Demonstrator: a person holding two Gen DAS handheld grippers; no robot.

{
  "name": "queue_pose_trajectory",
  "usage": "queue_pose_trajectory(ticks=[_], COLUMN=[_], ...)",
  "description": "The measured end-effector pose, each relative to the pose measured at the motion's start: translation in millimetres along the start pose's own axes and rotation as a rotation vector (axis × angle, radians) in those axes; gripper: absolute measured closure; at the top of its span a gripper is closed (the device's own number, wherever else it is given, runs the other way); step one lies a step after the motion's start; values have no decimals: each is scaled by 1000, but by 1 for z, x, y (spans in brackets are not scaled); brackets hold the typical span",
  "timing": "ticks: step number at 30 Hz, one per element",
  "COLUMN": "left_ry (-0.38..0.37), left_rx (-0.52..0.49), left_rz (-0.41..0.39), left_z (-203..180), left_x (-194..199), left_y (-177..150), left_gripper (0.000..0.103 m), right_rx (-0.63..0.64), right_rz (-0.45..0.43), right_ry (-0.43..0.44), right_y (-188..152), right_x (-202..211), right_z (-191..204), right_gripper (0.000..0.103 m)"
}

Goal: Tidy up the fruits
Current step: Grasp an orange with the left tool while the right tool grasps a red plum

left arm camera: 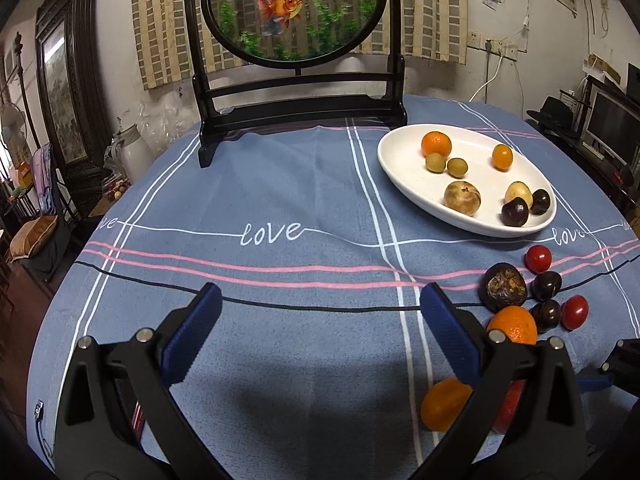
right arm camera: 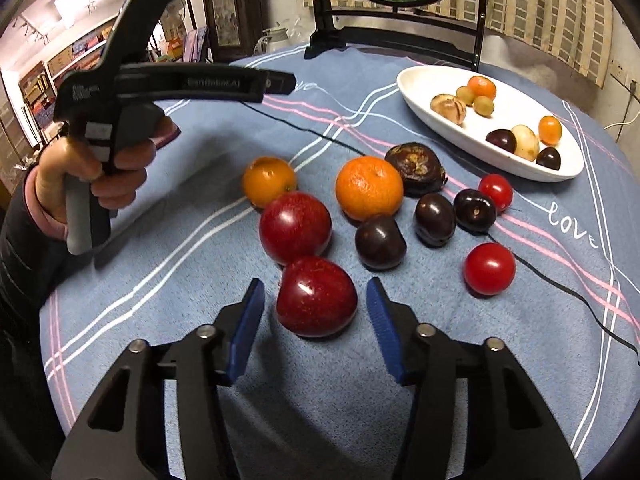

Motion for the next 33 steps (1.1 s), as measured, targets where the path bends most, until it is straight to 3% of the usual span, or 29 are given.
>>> queue_pose_trajectory(ticks=[4, 8, 13, 16, 18, 20, 28, 32, 33], left_ry=[-1, 3, -192, -261, -283, -289, -359, -364, -364], left_rx=[-4, -45, -214, -314, -355, -368, -384, -403, -400], left_rz=[2, 2, 4, 12, 43, 68, 117, 159, 164], left_z=[0, 1, -20, -39, -49, -53, -66, -73, -73], left_x=[0, 4, 20, 26, 22, 17, 13, 5, 3], left_y=[0, 0, -17, -32, -42, -46, -58, -67, -67], left_gripper=[2, 2, 3, 15, 29, 35, 42, 61, 61], right_rx=[2, -36, -109, -130, -134, -134, -136, -139, -139], right_rz=[13, -3, -40, -46, -43, -40, -31, -32, -33], right_ry=[-2, 28, 42, 47, 41, 40, 30, 26, 26], right_y=[-1, 1, 4, 3, 3, 2, 4, 3, 3], right_x=[-5, 3, 16, 18, 18, 17, 14, 15, 15], right_z=[-3, -10, -27, -30, -31, -31, -31, -33, -32], right_gripper=[64, 64, 64, 64, 64, 64, 64, 64, 64])
Point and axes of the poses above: each gripper's, at about its wrist camera, not at the fingertips, and x roughly against the way its jaws point, z to its left, y to its top, the point moved 6 cm from there along -x, roughly the way its jaws point, and after that the axes turned 5 degrees about z, right-handed, at the moved point
